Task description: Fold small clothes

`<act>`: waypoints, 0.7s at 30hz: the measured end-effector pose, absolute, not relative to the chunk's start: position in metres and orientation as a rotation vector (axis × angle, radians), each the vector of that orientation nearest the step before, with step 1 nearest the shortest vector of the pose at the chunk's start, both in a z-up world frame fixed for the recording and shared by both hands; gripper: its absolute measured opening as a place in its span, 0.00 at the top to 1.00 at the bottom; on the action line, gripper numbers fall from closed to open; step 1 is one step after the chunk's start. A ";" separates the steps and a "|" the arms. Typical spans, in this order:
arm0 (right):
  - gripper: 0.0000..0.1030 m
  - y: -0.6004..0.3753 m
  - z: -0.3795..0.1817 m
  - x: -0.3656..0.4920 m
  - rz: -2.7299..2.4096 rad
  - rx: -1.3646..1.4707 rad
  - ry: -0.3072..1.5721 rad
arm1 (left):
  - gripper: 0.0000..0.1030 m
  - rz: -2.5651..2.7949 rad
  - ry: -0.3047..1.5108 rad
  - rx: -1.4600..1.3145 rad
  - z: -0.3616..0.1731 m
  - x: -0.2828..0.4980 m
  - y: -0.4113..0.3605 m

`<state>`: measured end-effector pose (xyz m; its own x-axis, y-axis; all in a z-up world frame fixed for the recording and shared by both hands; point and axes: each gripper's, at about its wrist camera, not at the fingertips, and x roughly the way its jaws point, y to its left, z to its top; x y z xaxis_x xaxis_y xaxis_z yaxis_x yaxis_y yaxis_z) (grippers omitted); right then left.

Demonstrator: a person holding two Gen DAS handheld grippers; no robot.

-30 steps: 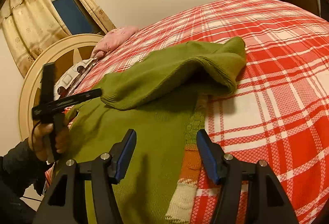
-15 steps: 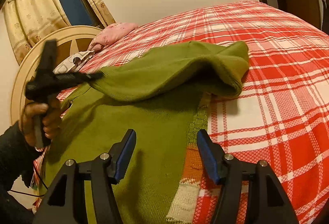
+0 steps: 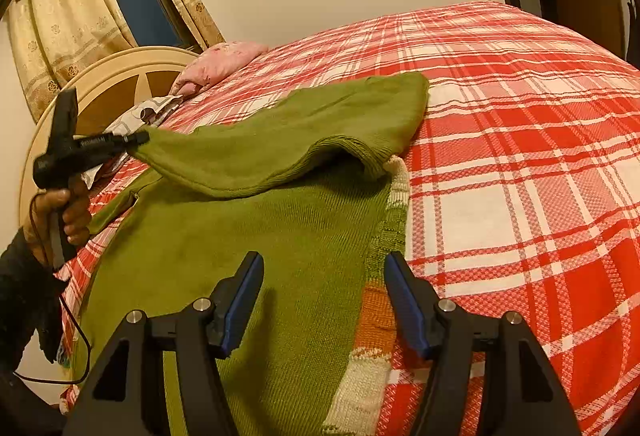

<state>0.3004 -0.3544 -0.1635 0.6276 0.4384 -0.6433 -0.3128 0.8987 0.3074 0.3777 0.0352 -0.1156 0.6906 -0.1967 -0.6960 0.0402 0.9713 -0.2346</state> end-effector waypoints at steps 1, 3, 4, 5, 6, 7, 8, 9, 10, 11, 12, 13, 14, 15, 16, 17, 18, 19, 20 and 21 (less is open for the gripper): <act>0.38 -0.354 -0.161 0.300 0.387 0.155 0.776 | 0.90 -0.130 0.813 -0.216 -0.121 0.378 0.037; 0.38 -0.345 -0.153 0.306 0.207 0.035 0.777 | 0.90 -0.130 0.826 -0.216 -0.127 0.378 0.036; 0.38 -0.342 -0.150 0.311 0.169 0.005 0.780 | 0.90 -0.125 0.828 -0.211 -0.129 0.378 0.036; 0.38 -0.338 -0.145 0.319 0.134 -0.027 0.779 | 0.90 -0.120 0.832 -0.210 -0.130 0.378 0.035; 0.38 -0.334 -0.140 0.327 0.118 -0.049 0.771 | 0.90 -0.113 0.834 -0.211 -0.131 0.377 0.036; 0.38 -0.330 -0.138 0.334 0.105 -0.068 0.764 | 0.90 -0.098 0.845 -0.214 -0.133 0.377 0.037; 0.38 -0.327 -0.136 0.342 0.093 -0.082 0.759 | 0.90 -0.098 0.850 -0.224 -0.135 0.376 0.039; 0.38 -0.323 -0.137 0.353 0.069 -0.107 0.766 | 0.89 -0.101 0.851 -0.231 -0.136 0.375 0.040; 0.38 -0.321 -0.141 0.364 0.032 -0.135 0.787 | 0.89 -0.086 0.851 -0.210 -0.136 0.374 0.039; 0.38 -0.322 -0.147 0.375 -0.005 -0.150 0.804 | 0.89 -0.068 0.852 -0.187 -0.138 0.374 0.040; 0.38 -0.326 -0.152 0.381 -0.039 -0.145 0.821 | 0.88 -0.061 0.856 -0.176 -0.140 0.374 0.041; 0.38 -0.333 -0.155 0.384 -0.055 -0.119 0.841 | 0.88 -0.066 0.872 -0.181 -0.143 0.373 0.043; 0.36 -0.341 -0.157 0.381 -0.055 -0.077 0.852 | 0.88 -0.060 0.886 -0.175 -0.145 0.372 0.045; 0.32 -0.346 -0.157 0.377 -0.056 -0.060 0.856 | 0.88 -0.039 0.898 -0.144 -0.148 0.369 0.046; 0.29 -0.350 -0.156 0.372 -0.064 -0.066 0.857 | 0.86 -0.018 0.911 -0.102 -0.152 0.367 0.046; 0.29 -0.353 -0.156 0.366 -0.070 -0.075 0.856 | 0.85 -0.017 0.926 -0.085 -0.154 0.366 0.047; 0.29 -0.354 -0.158 0.361 -0.075 -0.079 0.868 | 0.85 -0.038 0.933 -0.094 -0.156 0.362 0.049; 0.29 -0.356 -0.158 0.358 -0.086 -0.083 0.880 | 0.85 -0.052 0.929 -0.107 -0.156 0.359 0.051; 0.29 -0.358 -0.155 0.355 -0.093 -0.082 0.882 | 0.83 -0.049 0.919 -0.106 -0.154 0.356 0.052; 0.29 -0.360 -0.149 0.351 -0.107 -0.098 0.890 | 0.76 -0.038 0.907 -0.097 -0.153 0.354 0.053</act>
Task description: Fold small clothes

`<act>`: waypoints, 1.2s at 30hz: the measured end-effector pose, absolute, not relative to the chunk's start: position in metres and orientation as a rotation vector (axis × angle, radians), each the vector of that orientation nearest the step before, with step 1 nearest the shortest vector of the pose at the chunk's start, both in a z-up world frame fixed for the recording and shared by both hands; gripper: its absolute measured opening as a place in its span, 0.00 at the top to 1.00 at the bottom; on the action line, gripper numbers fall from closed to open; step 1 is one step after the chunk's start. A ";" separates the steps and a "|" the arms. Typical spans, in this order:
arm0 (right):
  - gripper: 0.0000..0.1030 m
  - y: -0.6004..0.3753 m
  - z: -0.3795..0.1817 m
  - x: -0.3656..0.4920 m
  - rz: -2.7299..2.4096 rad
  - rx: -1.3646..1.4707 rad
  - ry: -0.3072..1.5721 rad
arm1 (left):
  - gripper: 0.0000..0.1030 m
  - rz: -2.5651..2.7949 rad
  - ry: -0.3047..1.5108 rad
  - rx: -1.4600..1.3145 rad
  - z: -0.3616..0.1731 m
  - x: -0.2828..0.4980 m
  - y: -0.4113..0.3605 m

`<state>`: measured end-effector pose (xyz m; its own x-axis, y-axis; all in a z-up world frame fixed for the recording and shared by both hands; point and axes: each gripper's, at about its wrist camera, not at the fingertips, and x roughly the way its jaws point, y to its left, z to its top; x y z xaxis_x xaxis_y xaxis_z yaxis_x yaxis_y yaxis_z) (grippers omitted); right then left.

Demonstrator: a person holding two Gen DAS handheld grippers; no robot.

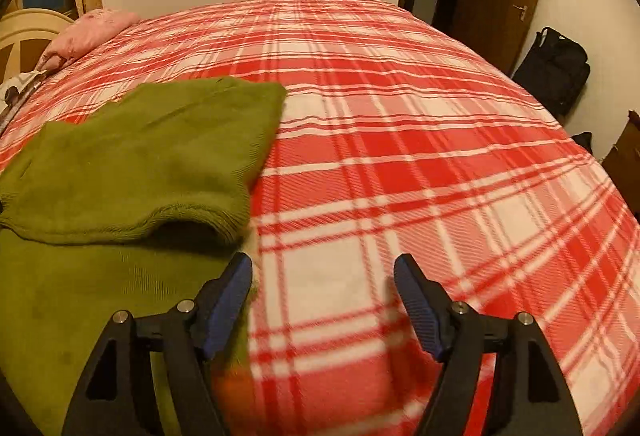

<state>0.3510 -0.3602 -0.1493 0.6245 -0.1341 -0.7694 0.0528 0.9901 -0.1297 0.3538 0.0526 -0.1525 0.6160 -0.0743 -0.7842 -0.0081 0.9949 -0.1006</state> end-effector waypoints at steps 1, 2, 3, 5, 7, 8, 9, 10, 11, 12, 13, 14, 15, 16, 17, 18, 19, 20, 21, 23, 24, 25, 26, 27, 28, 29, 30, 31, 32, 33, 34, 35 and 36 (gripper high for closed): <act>0.29 -0.360 -0.143 0.347 -0.119 -0.106 0.881 | 0.71 -0.027 0.886 -0.091 -0.149 0.353 0.052; 0.29 -0.359 -0.137 0.345 -0.123 -0.103 0.862 | 0.55 -0.013 0.859 -0.083 -0.146 0.353 0.052; 0.29 -0.356 -0.128 0.341 -0.117 -0.094 0.832 | 0.40 0.008 0.839 -0.071 -0.144 0.355 0.051; 0.28 -0.344 -0.112 0.343 -0.050 -0.076 0.791 | 0.37 0.042 0.816 -0.049 -0.143 0.363 0.048; 0.29 -0.324 -0.104 0.354 0.037 -0.079 0.777 | 0.39 0.043 0.840 -0.040 -0.148 0.372 0.044; 0.29 -0.312 -0.103 0.362 0.054 -0.095 0.770 | 0.42 0.027 0.860 -0.047 -0.151 0.375 0.043; 0.29 -0.302 -0.104 0.368 0.085 -0.099 0.773 | 0.46 0.002 0.877 -0.064 -0.155 0.378 0.041; 0.29 -0.296 -0.105 0.372 0.110 -0.094 0.782 | 0.47 -0.026 0.901 -0.082 -0.159 0.380 0.041; 0.29 -0.286 -0.108 0.375 0.138 -0.086 0.799 | 0.52 -0.045 0.917 -0.102 -0.163 0.381 0.041; 0.29 -0.278 -0.110 0.375 0.152 -0.089 0.800 | 0.58 -0.061 0.925 -0.119 -0.167 0.382 0.041; 0.28 -0.272 -0.112 0.372 0.163 -0.097 0.796 | 0.63 -0.081 0.937 -0.135 -0.170 0.382 0.040; 0.28 -0.264 -0.114 0.368 0.180 -0.115 0.789 | 0.73 -0.092 0.941 -0.139 -0.173 0.382 0.040; 0.28 -0.258 -0.118 0.364 0.192 -0.132 0.789 | 0.83 -0.093 0.932 -0.127 -0.173 0.381 0.037; 0.28 -0.253 -0.121 0.363 0.202 -0.144 0.793 | 0.89 -0.099 0.924 -0.121 -0.172 0.380 0.038; 0.28 -0.250 -0.125 0.361 0.211 -0.154 0.801 | 0.90 -0.092 0.920 -0.129 -0.170 0.379 0.039; 0.28 -0.247 -0.131 0.361 0.214 -0.169 0.815 | 0.91 -0.084 0.909 -0.146 -0.167 0.377 0.044; 0.28 -0.247 -0.134 0.362 0.211 -0.175 0.825 | 0.92 -0.078 0.895 -0.152 -0.164 0.373 0.047; 0.28 -0.247 -0.136 0.362 0.209 -0.174 0.830 | 0.97 -0.066 0.888 -0.148 -0.163 0.371 0.048; 0.28 -0.249 -0.137 0.364 0.206 -0.164 0.833 | 0.97 -0.062 0.881 -0.143 -0.162 0.367 0.051; 0.28 -0.255 -0.136 0.367 0.194 -0.142 0.835 | 0.97 -0.044 0.869 -0.142 -0.161 0.363 0.056; 0.28 -0.256 -0.135 0.368 0.186 -0.135 0.836 | 0.97 -0.046 0.860 -0.148 -0.161 0.361 0.059; 0.27 -0.258 -0.134 0.369 0.180 -0.126 0.832 | 0.97 -0.052 0.863 -0.145 -0.163 0.361 0.061; 0.27 -0.259 -0.134 0.370 0.174 -0.119 0.827 | 0.97 -0.058 0.874 -0.150 -0.165 0.362 0.062; 0.27 -0.259 -0.134 0.370 0.170 -0.117 0.826 | 0.97 -0.083 0.887 -0.174 -0.167 0.364 0.063; 0.27 -0.259 -0.134 0.371 0.170 -0.114 0.828 | 0.97 -0.102 0.887 -0.190 -0.167 0.365 0.063; 0.27 -0.259 -0.135 0.370 0.170 -0.112 0.831 | 0.96 -0.102 0.877 -0.197 -0.164 0.364 0.061; 0.27 -0.259 -0.135 0.369 0.166 -0.111 0.832 | 0.93 -0.097 0.871 -0.197 -0.162 0.365 0.060; 0.27 -0.260 -0.136 0.367 0.166 -0.110 0.829 | 0.89 -0.096 0.876 -0.201 -0.161 0.368 0.058; 0.27 -0.261 -0.136 0.366 0.167 -0.110 0.826 | 0.75 -0.095 0.881 -0.210 -0.161 0.370 0.058; 0.27 -0.261 -0.137 0.364 0.168 -0.110 0.824 | 0.55 -0.095 0.880 -0.223 -0.161 0.372 0.057; 0.27 -0.262 -0.137 0.363 0.169 -0.111 0.823 | 0.45 -0.099 0.869 -0.231 -0.160 0.374 0.056; 0.27 -0.262 -0.137 0.361 0.169 -0.111 0.820 | 0.31 -0.100 0.864 -0.236 -0.160 0.374 0.055; 0.27 -0.262 -0.138 0.360 0.172 -0.110 0.819 | 0.29 -0.102 0.864 -0.243 -0.160 0.376 0.054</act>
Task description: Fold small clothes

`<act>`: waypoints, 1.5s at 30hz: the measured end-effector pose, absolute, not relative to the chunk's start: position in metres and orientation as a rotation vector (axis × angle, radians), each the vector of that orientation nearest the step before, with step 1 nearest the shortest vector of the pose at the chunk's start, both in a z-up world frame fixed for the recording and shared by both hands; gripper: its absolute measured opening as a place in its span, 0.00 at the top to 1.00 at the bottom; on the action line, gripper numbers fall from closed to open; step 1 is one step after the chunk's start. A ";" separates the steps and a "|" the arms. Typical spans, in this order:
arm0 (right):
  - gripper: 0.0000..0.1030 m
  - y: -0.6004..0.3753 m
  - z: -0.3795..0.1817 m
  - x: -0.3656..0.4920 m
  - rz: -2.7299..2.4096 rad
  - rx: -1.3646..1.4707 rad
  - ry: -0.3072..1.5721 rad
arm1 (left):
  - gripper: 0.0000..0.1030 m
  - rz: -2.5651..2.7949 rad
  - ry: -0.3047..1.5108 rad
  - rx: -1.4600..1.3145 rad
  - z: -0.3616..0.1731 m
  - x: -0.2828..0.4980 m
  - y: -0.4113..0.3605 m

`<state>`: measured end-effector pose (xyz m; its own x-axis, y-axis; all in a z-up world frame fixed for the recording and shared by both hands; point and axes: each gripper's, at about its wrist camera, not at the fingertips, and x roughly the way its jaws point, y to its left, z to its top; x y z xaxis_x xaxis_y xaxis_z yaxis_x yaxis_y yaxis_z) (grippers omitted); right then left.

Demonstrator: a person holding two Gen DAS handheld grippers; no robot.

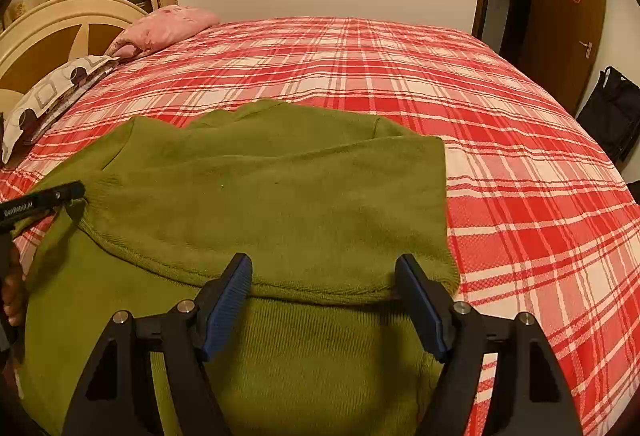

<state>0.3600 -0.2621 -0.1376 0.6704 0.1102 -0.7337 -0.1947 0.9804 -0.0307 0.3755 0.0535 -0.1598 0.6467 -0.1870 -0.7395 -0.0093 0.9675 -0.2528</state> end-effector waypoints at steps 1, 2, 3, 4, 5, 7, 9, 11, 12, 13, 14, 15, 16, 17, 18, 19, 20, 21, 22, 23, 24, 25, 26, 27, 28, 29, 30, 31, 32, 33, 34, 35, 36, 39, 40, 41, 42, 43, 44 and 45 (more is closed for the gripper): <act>0.27 -0.262 -0.138 0.360 0.175 -0.109 0.820 | 0.29 -0.108 0.864 -0.248 -0.160 0.376 0.052; 0.27 -0.263 -0.138 0.359 0.176 -0.111 0.822 | 0.29 -0.118 0.866 -0.249 -0.161 0.377 0.050; 0.27 -0.264 -0.138 0.359 0.176 -0.112 0.819 | 0.29 -0.122 0.874 -0.242 -0.162 0.379 0.047; 0.27 -0.265 -0.138 0.358 0.176 -0.110 0.816 | 0.31 -0.124 0.886 -0.233 -0.165 0.381 0.045; 0.27 -0.266 -0.137 0.357 0.177 -0.106 0.813 | 0.39 -0.130 0.900 -0.221 -0.168 0.383 0.041; 0.27 -0.268 -0.137 0.356 0.172 -0.101 0.809 | 0.70 -0.151 0.919 -0.198 -0.172 0.385 0.036; 0.27 -0.271 -0.137 0.356 0.166 -0.094 0.809 | 0.91 -0.162 0.924 -0.214 -0.172 0.385 0.038; 0.27 -0.273 -0.138 0.356 0.166 -0.096 0.817 | 0.91 -0.144 0.892 -0.216 -0.164 0.380 0.044; 0.27 -0.273 -0.138 0.356 0.166 -0.099 0.817 | 0.91 -0.141 0.878 -0.217 -0.160 0.377 0.047; 0.27 -0.273 -0.137 0.355 0.166 -0.104 0.815 | 0.91 -0.138 0.865 -0.222 -0.156 0.374 0.051; 0.27 -0.273 -0.136 0.354 0.167 -0.105 0.811 | 0.91 -0.126 0.862 -0.214 -0.154 0.371 0.054; 0.27 -0.273 -0.135 0.355 0.167 -0.107 0.806 | 0.91 -0.113 0.857 -0.200 -0.153 0.368 0.057; 0.27 -0.273 -0.134 0.355 0.166 -0.108 0.803 | 0.91 -0.108 0.854 -0.193 -0.154 0.367 0.059; 0.27 -0.273 -0.133 0.356 0.165 -0.108 0.800 | 0.91 -0.113 0.858 -0.185 -0.156 0.367 0.060; 0.27 -0.272 -0.132 0.358 0.165 -0.102 0.795 | 0.91 -0.132 0.870 -0.170 -0.160 0.367 0.057; 0.27 -0.272 -0.133 0.359 0.170 -0.098 0.796 | 0.91 -0.133 0.890 -0.147 -0.165 0.369 0.052; 0.27 -0.270 -0.136 0.363 0.183 -0.097 0.810 | 0.89 -0.128 0.905 -0.130 -0.169 0.371 0.049; 0.27 -0.267 -0.144 0.368 0.186 -0.112 0.846 | 0.85 -0.114 0.914 -0.114 -0.172 0.372 0.046; 0.27 -0.266 -0.153 0.374 0.167 -0.136 0.896 | 0.84 -0.107 0.909 -0.110 -0.172 0.371 0.045; 0.27 -0.266 -0.161 0.378 0.158 -0.147 0.937 | 0.81 -0.109 0.908 -0.112 -0.171 0.371 0.045; 0.27 -0.267 -0.159 0.375 0.160 -0.140 0.918 | 0.69 -0.108 0.904 -0.114 -0.169 0.369 0.046; 0.27 -0.268 -0.158 0.373 0.150 -0.148 0.927 | 0.60 -0.098 0.898 -0.118 -0.167 0.367 0.048; 0.27 -0.266 -0.156 0.371 0.138 -0.165 0.946 | 0.48 -0.086 0.882 -0.128 -0.163 0.362 0.052; 0.27 -0.264 -0.151 0.367 0.127 -0.185 0.954 | 0.45 -0.092 0.863 -0.141 -0.160 0.357 0.054; 0.27 -0.261 -0.144 0.361 0.120 -0.202 0.931 | 0.43 -0.097 0.844 -0.148 -0.158 0.354 0.056; 0.27 -0.259 -0.137 0.358 0.118 -0.208 0.902 | 0.39 -0.089 0.836 -0.138 -0.156 0.352 0.056; 0.27 -0.254 -0.128 0.356 0.130 -0.205 0.863 | 0.39 -0.079 0.833 -0.128 -0.157 0.351 0.055; 0.27 -0.250 -0.124 0.355 0.150 -0.197 0.849 | 0.39 -0.074 0.834 -0.124 -0.158 0.350 0.054; 0.27 -0.245 -0.120 0.358 0.173 -0.194 0.842 | 0.39 -0.070 0.840 -0.122 -0.158 0.350 0.054; 0.27 -0.239 -0.120 0.364 0.184 -0.195 0.841 | 0.39 -0.064 0.848 -0.123 -0.159 0.349 0.054; 0.27 -0.236 -0.124 0.370 0.185 -0.197 0.845 | 0.39 -0.063 0.853 -0.126 -0.158 0.347 0.056; 0.27 -0.235 -0.133 0.378 0.176 -0.208 0.869 | 0.35 -0.061 0.851 -0.126 -0.156 0.343 0.058; 0.27 -0.236 -0.153 0.392 0.148 -0.213 0.968 | 0.25 -0.051 0.847 -0.118 -0.154 0.338 0.062; 0.25 -0.247 -0.163 0.386 0.149 -0.157 0.954 | 0.12 0.030 0.794 -0.073 -0.145 0.316 0.082; 0.25 -0.246 -0.162 0.382 0.143 -0.173 0.955 | 0.11 0.046 0.781 -0.068 -0.144 0.309 0.090; 0.25 -0.246 -0.157 0.377 0.132 -0.176 0.947 | 0.10 0.069 0.773 -0.065 -0.143 0.301 0.102; 0.25 -0.244 -0.153 0.372 0.133 -0.173 0.943 | 0.10 0.090 0.773 -0.065 -0.144 0.295 0.113; 0.25 -0.242 -0.150 0.367 0.148 -0.172 0.939 | 0.10 0.123 0.775 -0.067 -0.145 0.287 0.129; 0.25 -0.239 -0.146 0.362 0.168 -0.174 0.930 | 0.10 0.147 0.777 -0.068 -0.146 0.281 0.140; 0.25 -0.233 -0.139 0.355 0.192 -0.189 0.904 | 0.10 0.176 0.780 -0.069 -0.148 0.276 0.152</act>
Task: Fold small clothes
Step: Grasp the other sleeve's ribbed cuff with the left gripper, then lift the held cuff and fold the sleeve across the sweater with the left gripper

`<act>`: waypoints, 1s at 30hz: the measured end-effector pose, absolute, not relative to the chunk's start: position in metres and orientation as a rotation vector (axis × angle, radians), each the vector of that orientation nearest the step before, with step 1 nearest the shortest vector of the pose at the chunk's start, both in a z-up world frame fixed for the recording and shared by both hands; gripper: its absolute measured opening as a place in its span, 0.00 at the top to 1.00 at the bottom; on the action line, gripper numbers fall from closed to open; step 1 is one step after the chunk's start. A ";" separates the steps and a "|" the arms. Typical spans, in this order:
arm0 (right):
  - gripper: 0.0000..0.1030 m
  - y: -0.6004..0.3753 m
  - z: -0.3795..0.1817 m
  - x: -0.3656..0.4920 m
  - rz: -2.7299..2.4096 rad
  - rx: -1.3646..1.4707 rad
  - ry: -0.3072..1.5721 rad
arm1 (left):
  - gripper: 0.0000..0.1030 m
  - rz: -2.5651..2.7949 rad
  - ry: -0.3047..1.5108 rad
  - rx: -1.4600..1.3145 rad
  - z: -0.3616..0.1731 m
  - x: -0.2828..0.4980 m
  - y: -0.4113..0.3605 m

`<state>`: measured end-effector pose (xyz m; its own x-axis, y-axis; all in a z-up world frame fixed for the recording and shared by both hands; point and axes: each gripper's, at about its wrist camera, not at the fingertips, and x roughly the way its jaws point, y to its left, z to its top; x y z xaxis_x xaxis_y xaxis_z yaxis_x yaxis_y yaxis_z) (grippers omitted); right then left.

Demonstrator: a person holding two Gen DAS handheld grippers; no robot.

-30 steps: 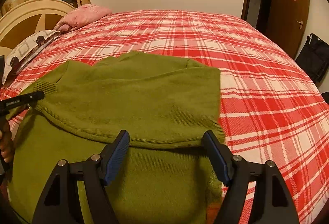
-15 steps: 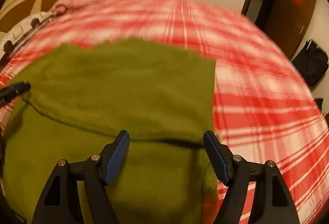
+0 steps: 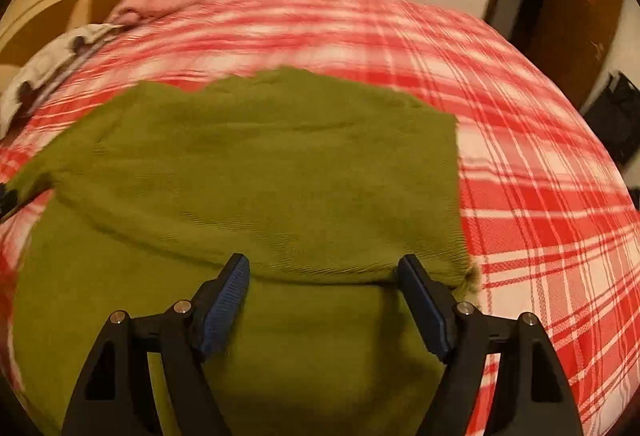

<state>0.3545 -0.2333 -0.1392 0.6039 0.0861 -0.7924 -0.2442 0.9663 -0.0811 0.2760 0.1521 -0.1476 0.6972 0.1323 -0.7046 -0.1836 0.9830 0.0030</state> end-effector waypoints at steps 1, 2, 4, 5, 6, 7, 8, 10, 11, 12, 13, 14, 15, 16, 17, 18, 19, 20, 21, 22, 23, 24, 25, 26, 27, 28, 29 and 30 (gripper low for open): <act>0.25 -0.227 -0.134 0.346 0.211 -0.213 0.874 | 0.10 0.217 0.782 -0.074 -0.149 0.268 0.167; 0.25 -0.220 -0.129 0.336 0.232 -0.243 0.845 | 0.10 0.257 0.780 -0.083 -0.150 0.260 0.182; 0.25 -0.209 -0.125 0.322 0.268 -0.259 0.826 | 0.10 0.338 0.768 -0.088 -0.150 0.248 0.209; 0.25 -0.204 -0.122 0.315 0.289 -0.260 0.822 | 0.10 0.389 0.761 -0.099 -0.149 0.240 0.225; 0.25 -0.198 -0.121 0.308 0.314 -0.264 0.818 | 0.10 0.429 0.750 -0.124 -0.148 0.232 0.243; 0.25 -0.194 -0.120 0.302 0.324 -0.270 0.815 | 0.10 0.457 0.741 -0.145 -0.148 0.226 0.256; 0.25 -0.187 -0.119 0.295 0.340 -0.288 0.808 | 0.10 0.501 0.731 -0.172 -0.148 0.219 0.274; 0.25 -0.178 -0.119 0.286 0.364 -0.324 0.791 | 0.10 0.546 0.718 -0.208 -0.150 0.209 0.300; 0.25 -0.174 -0.118 0.282 0.375 -0.342 0.779 | 0.10 0.565 0.716 -0.227 -0.153 0.206 0.312; 0.25 -0.170 -0.118 0.276 0.381 -0.358 0.768 | 0.10 0.574 0.714 -0.251 -0.155 0.204 0.322; 0.25 -0.164 -0.117 0.271 0.387 -0.378 0.752 | 0.11 0.560 0.710 -0.285 -0.159 0.202 0.331; 0.25 -0.159 -0.116 0.267 0.397 -0.396 0.737 | 0.11 0.543 0.714 -0.325 -0.163 0.201 0.339; 0.25 -0.154 -0.115 0.263 0.409 -0.408 0.728 | 0.12 0.544 0.718 -0.352 -0.167 0.201 0.342; 0.25 -0.152 -0.113 0.257 0.417 -0.413 0.722 | 0.12 0.543 0.721 -0.375 -0.171 0.202 0.345; 0.25 -0.149 -0.113 0.255 0.427 -0.418 0.717 | 0.14 0.532 0.727 -0.394 -0.176 0.205 0.346; 0.25 -0.145 -0.112 0.251 0.436 -0.424 0.714 | 0.19 0.527 0.732 -0.406 -0.180 0.207 0.348; 0.25 -0.141 -0.113 0.248 0.442 -0.432 0.710 | 0.21 0.524 0.742 -0.417 -0.185 0.209 0.349; 0.25 -0.139 -0.113 0.247 0.445 -0.439 0.708 | 0.24 0.511 0.752 -0.436 -0.190 0.211 0.350; 0.25 -0.136 -0.114 0.245 0.449 -0.445 0.708 | 0.25 0.506 0.757 -0.452 -0.194 0.213 0.351; 0.25 -0.135 -0.115 0.244 0.454 -0.453 0.710 | 0.25 0.511 0.747 -0.450 -0.193 0.211 0.350; 0.25 -0.133 -0.116 0.243 0.456 -0.461 0.710 | 0.25 0.507 0.736 -0.448 -0.192 0.211 0.350; 0.25 -0.131 -0.118 0.243 0.455 -0.469 0.710 | 0.25 0.499 0.734 -0.449 -0.191 0.211 0.350; 0.25 -0.130 -0.119 0.242 0.455 -0.472 0.710 | 0.28 0.495 0.734 -0.451 -0.191 0.212 0.351; 0.25 -0.130 -0.120 0.242 0.455 -0.471 0.712 | 0.39 0.488 0.730 -0.453 -0.191 0.212 0.352; 0.25 -0.130 -0.121 0.242 0.455 -0.467 0.716 | 0.50 0.480 0.729 -0.454 -0.191 0.212 0.352; 0.25 -0.129 -0.122 0.242 0.456 -0.462 0.718 | 0.56 0.473 0.732 -0.452 -0.191 0.212 0.352; 0.25 -0.129 -0.123 0.242 0.456 -0.456 0.720 | 0.67 0.459 0.732 -0.455 -0.190 0.211 0.352; 0.25 -0.129 -0.125 0.242 0.455 -0.450 0.722 | 0.73 0.445 0.731 -0.463 -0.190 0.211 0.352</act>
<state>0.2418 -0.1291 -0.1246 0.6632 0.2371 -0.7099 -0.5379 0.8105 -0.2319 0.2108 0.3521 -0.1905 0.6620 0.2217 -0.7160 -0.5340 0.8098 -0.2430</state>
